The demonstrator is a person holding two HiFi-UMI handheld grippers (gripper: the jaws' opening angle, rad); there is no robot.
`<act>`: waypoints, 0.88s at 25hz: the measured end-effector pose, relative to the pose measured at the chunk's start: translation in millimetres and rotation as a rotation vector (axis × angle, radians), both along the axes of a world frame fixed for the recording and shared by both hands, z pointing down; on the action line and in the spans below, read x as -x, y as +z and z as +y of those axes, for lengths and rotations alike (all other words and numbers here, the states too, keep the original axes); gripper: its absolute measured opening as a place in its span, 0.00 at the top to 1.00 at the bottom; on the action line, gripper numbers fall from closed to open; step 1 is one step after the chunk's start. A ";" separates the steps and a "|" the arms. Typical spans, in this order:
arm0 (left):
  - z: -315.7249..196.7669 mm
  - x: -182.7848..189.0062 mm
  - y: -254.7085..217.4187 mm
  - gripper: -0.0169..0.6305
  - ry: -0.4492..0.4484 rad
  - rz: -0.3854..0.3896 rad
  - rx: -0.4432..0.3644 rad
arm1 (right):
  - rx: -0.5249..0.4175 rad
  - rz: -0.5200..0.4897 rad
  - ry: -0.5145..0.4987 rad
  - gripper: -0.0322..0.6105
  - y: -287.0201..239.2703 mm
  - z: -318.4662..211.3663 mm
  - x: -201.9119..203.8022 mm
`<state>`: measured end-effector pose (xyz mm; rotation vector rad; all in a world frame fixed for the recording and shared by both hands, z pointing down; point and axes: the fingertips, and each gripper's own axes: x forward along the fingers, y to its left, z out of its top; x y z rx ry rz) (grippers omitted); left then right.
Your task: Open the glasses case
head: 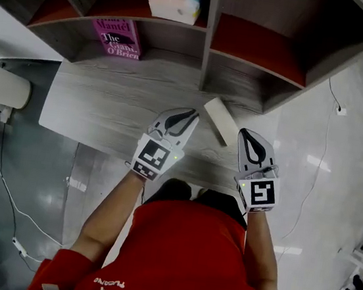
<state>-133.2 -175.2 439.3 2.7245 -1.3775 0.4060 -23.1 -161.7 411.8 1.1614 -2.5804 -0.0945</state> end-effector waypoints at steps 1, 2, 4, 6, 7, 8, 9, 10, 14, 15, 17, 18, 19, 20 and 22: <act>-4.1 -0.5 6.0 0.95 0.012 -0.007 0.014 | 0.010 0.007 0.010 0.94 4.7 -2.4 0.4; -8.2 -1.4 11.9 0.95 0.022 -0.015 0.028 | 0.023 0.013 0.018 0.94 9.4 -4.7 0.5; -14.5 -4.2 22.7 0.95 0.040 -0.031 0.055 | 0.037 0.018 0.031 0.94 18.3 -8.4 -0.7; -19.4 -8.0 32.8 0.94 0.060 -0.048 0.084 | 0.044 0.016 0.037 0.91 26.1 -11.7 -2.3; -22.1 -9.9 38.0 0.91 0.071 -0.058 0.101 | 0.054 0.020 0.037 0.90 30.3 -13.5 -2.9; -24.7 -11.5 43.5 0.88 0.081 -0.069 0.119 | 0.068 0.026 0.034 0.88 35.1 -15.0 -3.5; -26.8 -12.6 49.4 0.85 0.089 -0.080 0.138 | 0.082 0.033 0.029 0.86 40.0 -16.1 -4.0; -28.7 -13.4 55.6 0.83 0.096 -0.091 0.156 | 0.096 0.041 0.024 0.85 44.9 -16.9 -4.4; -38.0 -15.4 77.7 0.78 0.121 -0.126 0.223 | 0.153 0.075 0.002 0.79 66.3 -18.5 -3.5; -39.9 -15.9 82.5 0.77 0.127 -0.133 0.237 | 0.162 0.083 -0.004 0.77 72.6 -18.7 -2.8; -43.5 -16.9 91.9 0.75 0.141 -0.149 0.266 | 0.184 0.105 -0.017 0.73 85.7 -18.1 -0.9; -45.0 -17.4 96.7 0.75 0.148 -0.161 0.281 | 0.199 0.116 -0.024 0.71 92.2 -17.4 0.0; -46.3 -17.8 101.8 0.74 0.156 -0.173 0.297 | 0.216 0.126 -0.030 0.69 98.7 -16.5 0.7; -47.6 -18.2 106.8 0.73 0.164 -0.186 0.312 | 0.234 0.135 -0.034 0.66 104.9 -15.7 1.1; -50.4 -19.1 115.9 0.73 0.180 -0.208 0.339 | 0.266 0.155 -0.040 0.61 116.2 -14.9 1.4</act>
